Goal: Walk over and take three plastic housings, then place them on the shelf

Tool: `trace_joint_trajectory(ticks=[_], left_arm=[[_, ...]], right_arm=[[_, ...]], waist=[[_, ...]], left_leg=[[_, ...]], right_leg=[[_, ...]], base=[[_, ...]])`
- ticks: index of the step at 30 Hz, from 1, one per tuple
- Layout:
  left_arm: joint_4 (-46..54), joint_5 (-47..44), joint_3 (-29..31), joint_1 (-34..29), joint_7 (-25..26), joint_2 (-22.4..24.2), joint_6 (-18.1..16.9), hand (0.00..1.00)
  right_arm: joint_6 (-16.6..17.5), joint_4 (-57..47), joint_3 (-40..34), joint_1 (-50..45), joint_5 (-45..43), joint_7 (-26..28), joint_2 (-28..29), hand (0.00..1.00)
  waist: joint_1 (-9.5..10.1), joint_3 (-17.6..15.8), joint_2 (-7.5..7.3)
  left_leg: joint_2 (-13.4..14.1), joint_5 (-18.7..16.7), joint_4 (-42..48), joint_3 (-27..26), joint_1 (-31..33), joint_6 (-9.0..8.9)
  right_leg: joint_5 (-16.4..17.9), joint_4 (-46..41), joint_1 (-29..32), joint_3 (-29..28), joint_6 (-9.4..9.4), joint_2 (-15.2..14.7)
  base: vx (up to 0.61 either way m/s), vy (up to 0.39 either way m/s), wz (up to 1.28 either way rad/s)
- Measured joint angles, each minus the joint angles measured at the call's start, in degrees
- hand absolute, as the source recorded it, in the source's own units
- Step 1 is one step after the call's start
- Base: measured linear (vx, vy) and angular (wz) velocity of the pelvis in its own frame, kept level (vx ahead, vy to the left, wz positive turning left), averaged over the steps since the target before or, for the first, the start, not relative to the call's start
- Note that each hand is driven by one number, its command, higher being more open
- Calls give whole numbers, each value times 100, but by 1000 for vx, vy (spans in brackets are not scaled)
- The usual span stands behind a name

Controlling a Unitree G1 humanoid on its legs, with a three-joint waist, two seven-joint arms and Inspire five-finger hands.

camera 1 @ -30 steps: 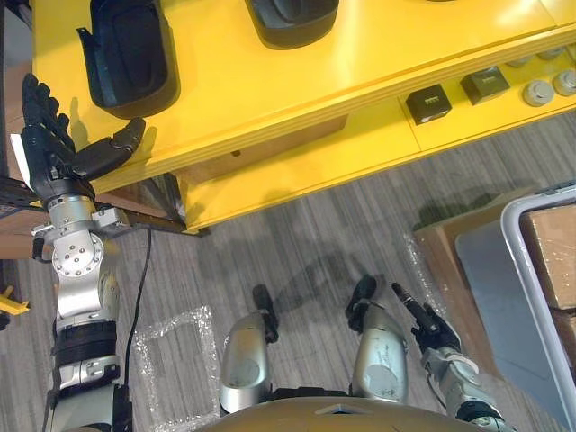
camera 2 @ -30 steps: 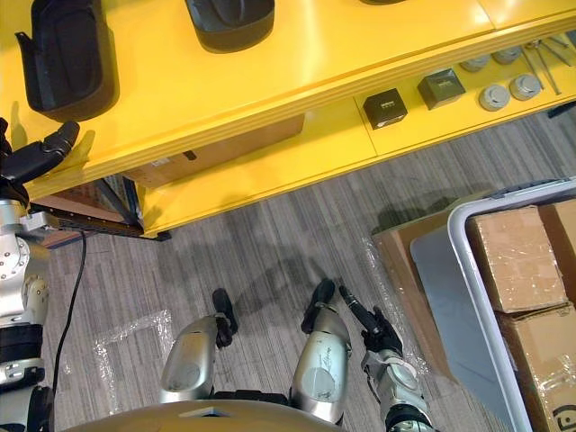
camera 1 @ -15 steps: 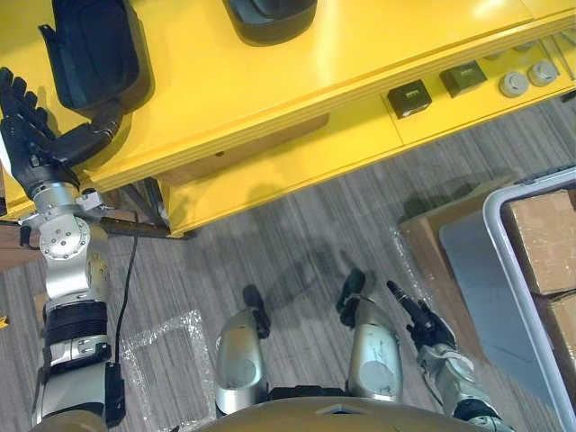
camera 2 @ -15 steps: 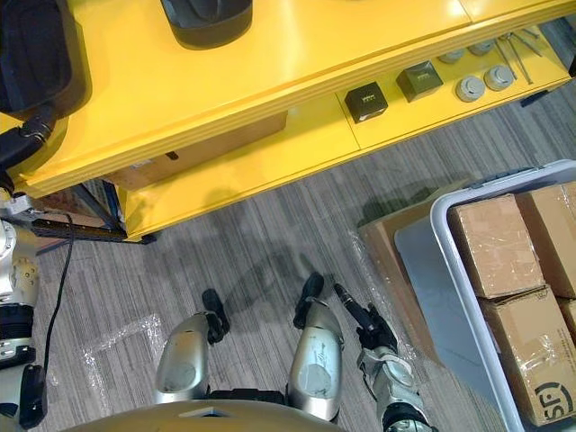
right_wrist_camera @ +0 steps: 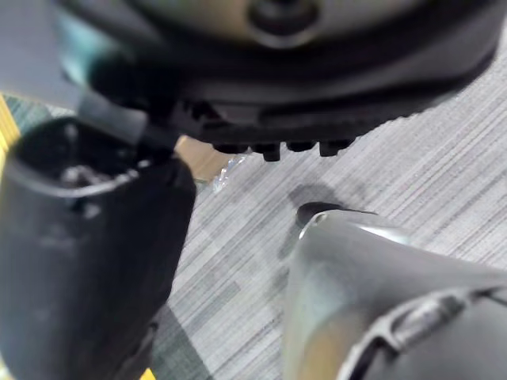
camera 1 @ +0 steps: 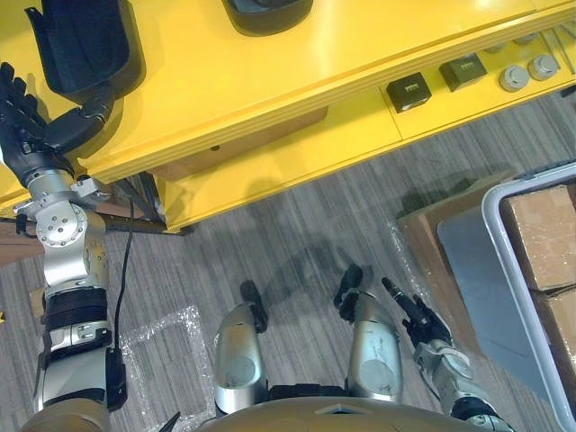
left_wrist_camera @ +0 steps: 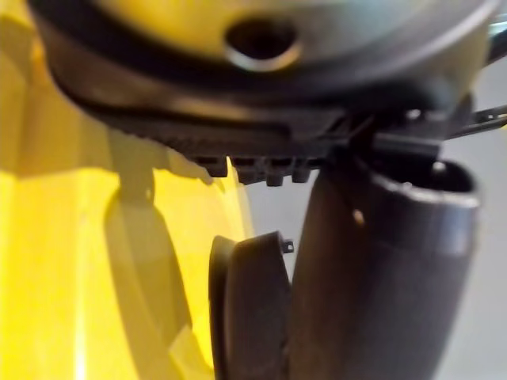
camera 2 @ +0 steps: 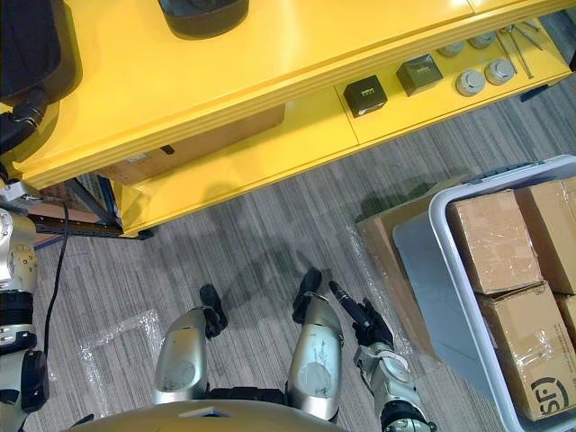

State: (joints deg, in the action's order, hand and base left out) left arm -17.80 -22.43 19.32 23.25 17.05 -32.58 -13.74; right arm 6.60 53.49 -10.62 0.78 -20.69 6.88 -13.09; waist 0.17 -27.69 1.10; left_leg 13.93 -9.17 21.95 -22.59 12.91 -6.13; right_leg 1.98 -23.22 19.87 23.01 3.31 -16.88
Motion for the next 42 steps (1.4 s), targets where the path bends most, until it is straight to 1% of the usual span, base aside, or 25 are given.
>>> trace_joint_trajectory(ticks=[7, 11, 14, 16, 19, 20, 22, 23, 24, 25, 27, 28, 29, 30, 31, 32, 33, 34, 35, 36, 37, 38, 39, 40, 42], left_arm=[[-3, -1, 0, -3, -45, 0, 0, 100], [77, 9, -6, -154, -233, 0, 4, 100], [801, 73, -34, -800, -298, 9, 11, 100], [1289, 287, -26, -1203, -300, 64, 8, 100], [1978, 505, -8, -1961, -339, 632, -10, 100], [2078, 505, -7, -2097, -345, 733, -19, 100], [2530, 522, 1, -2740, -431, 1262, -288, 100], [2865, 508, 37, -3068, -578, 1439, -483, 100], [3255, 477, 105, -3309, -913, 1495, -677, 100], [3404, 449, 126, -3370, -1083, 1500, -767, 100], [4045, -36, 154, -3496, -2180, 1510, -997, 100], [4174, -177, 132, -3493, -2555, 1509, -1002, 100], [4333, -528, -21, -3486, -3418, 1481, -938, 100], [4370, -716, -365, -3457, -4108, 1373, -768, 100], [4363, -751, -593, -3421, -4475, 1303, -573, 100], [4242, -733, -1106, -3331, -5135, 1063, -134, 100], [4067, -681, -1580, -3224, -5552, 824, 215, 100], [3800, -657, -2187, -3126, -6061, 528, 748, 100], [3665, -657, -2442, -3109, -6317, 410, 1044, 100], [3375, -644, -2884, -3032, -6688, 263, 1594, 100], [3083, -635, -3158, -3027, -6946, 217, 2009, 100], [2919, -639, -3261, -3013, -7031, 218, 2185, 100], [2571, -707, -3437, -2967, -7077, 215, 2495, 100], [2373, -735, -3503, -2960, -7050, 215, 2627, 100], [1459, -880, -3714, -2978, -6773, 229, 3026, 100]], right_arm=[[0, -2, 0, -2, 0, 0, 4, 100], [0, -6, -13, -46, 0, -4, 37, 100], [-3, -48, -102, -186, 1, -8, 185, 100], [-57, -28, -163, -286, 9, -22, 253, 100], [-131, 30, -379, -521, 21, -110, 308, 100], [-132, 53, -414, -542, 21, -124, 323, 100], [-110, 92, -584, -718, 16, -234, 425, 100], [-108, 101, -625, -814, 15, -250, 443, 100], [-108, 103, -638, -912, 15, -268, 444, 100], [-107, 107, -661, -942, 15, -281, 444, 100], [-86, 198, -741, -943, 13, -342, 431, 100], [-78, 198, -758, -933, 13, -343, 427, 100], [-67, 226, -791, -901, 17, -335, 418, 100], [-64, 300, -791, -861, 20, -311, 392, 100], [-65, 330, -793, -849, 28, -279, 382, 100], [-66, 435, -795, -818, 34, -211, 375, 100], [-72, 509, -795, -776, 74, -165, 374, 100], [-97, 605, -795, -706, 156, -90, 371, 100], [-119, 662, -796, -659, 208, -60, 369, 100], [-172, 697, -796, -642, 243, 14, 361, 100], [-252, 728, -795, -657, 245, 51, 331, 100], [-274, 759, -795, -662, 253, 68, 306, 100], [-392, 806, -794, -715, 358, 90, 234, 100], [-439, 883, -790, -733, 421, 110, 195, 100], [-540, 971, -736, -854, 486, 122, 134, 100]], waist=[[28, 1, -1], [60, 7, -3], [66, 38, -17], [101, 68, 22], [126, 360, 193], [125, 410, 215], [136, 795, 333], [159, 1012, 418], [195, 1206, 485], [216, 1284, 508], [295, 1567, 596], [296, 1603, 617], [295, 1697, 651], [297, 1803, 683], [296, 1839, 693], [283, 1915, 693], [261, 1935, 705], [203, 1936, 689], [137, 1950, 664], [26, 1976, 666], [-47, 1990, 643], [-62, 1992, 637], [-62, 1982, 622], [-59, 1979, 607], [-51, 2035, 526]], left_leg=[[0, 2, -7, -9, -40, 0], [-49, 38, -145, -9, -215, 1], [-158, 181, -535, -16, -514, -22], [-197, 268, -746, -10, -660, -34], [-257, 396, -1022, 33, -894, -26], [-263, 410, -1062, 33, -953, -21], [-282, 486, -1299, 38, -1209, -15], [-281, 523, -1484, 55, -1394, -46], [-289, 570, -1663, 74, -1580, -67], [-291, 582, -1722, 81, -1643, -72], [-313, 610, -1867, 97, -1797, -76], [-320, 612, -1894, 101, -1831, -77], [-335, 615, -1930, 80, -1859, -81], [-348, 615, -1941, 43, -1851, -81], [-353, 615, -1946, 18, -1852, -81], [-358, 616, -1960, -53, -1854, -81], [-359, 618, -1967, -118, -1885, -81], [-364, 631, -2029, -235, -1945, -91], [-367, 633, -2040, -275, -1936, -92], [-374, 635, -2050, -355, -1941, -89], [-376, 635, -2071, -453, -1948, -89], [-376, 636, -2085, -478, -1954, -90], [-371, 646, -2137, -508, -2024, -107], [-365, 649, -2145, -516, -2051, -113], [-347, 655, -2163, -518, -2069, -125]], right_leg=[[4, -23, -21, -2, -4, -1], [47, -30, -146, 27, 13, -20], [92, 51, -329, 69, 30, -34], [118, 93, -437, 135, 45, -34], [146, 253, -725, 317, 89, -39], [148, 280, -797, 347, 93, -38], [132, 551, -1143, 507, 164, 23], [90, 764, -1370, 586, 217, 98], [48, 958, -1614, 678, 275, 150], [25, 1035, -1691, 700, 290, 177], [-114, 1380, -1968, 792, 339, 256], [-155, 1469, -2029, 806, 351, 274], [-258, 1659, -2100, 815, 371, 309], [-376, 1848, -2136, 809, 381, 346], [-441, 1943, -2193, 799, 380, 366], [-583, 2157, -2228, 772, 368, 417], [-669, 2282, -2261, 722, 361, 448], [-778, 2438, -2286, 635, 342, 496], [-824, 2511, -2283, 620, 338, 512], [-906, 2632, -2280, 550, 324, 542], [-968, 2729, -2249, 461, 310, 571], [-1009, 2765, -2243, 438, 302, 587], [-1027, 2766, -2253, 415, 292, 607], [-1027, 2766, -2274, 408, 292, 615], [-1028, 2772, -2295, 414, 288, 635]], base=[[0, 0, 0], [0, 0, 0], [37, -8, 4], [76, -17, 10], [117, 6, 16], [114, 16, 15], [132, 15, 18], [138, 28, 23], [92, 26, 19], [65, 33, 15], [31, 31, 11], [-4, 41, 9], [-61, 43, -2], [-56, 36, -7], [-60, 23, -15], [-26, 7, -22], [-60, 6, -39], [-66, -2, -38], [-83, -7, -40], [-87, -14, -38], [-74, -15, -36], [-49, -14, -28], [-15, -6, -12], [-29, -7, -7], [-40, -7, 0]])
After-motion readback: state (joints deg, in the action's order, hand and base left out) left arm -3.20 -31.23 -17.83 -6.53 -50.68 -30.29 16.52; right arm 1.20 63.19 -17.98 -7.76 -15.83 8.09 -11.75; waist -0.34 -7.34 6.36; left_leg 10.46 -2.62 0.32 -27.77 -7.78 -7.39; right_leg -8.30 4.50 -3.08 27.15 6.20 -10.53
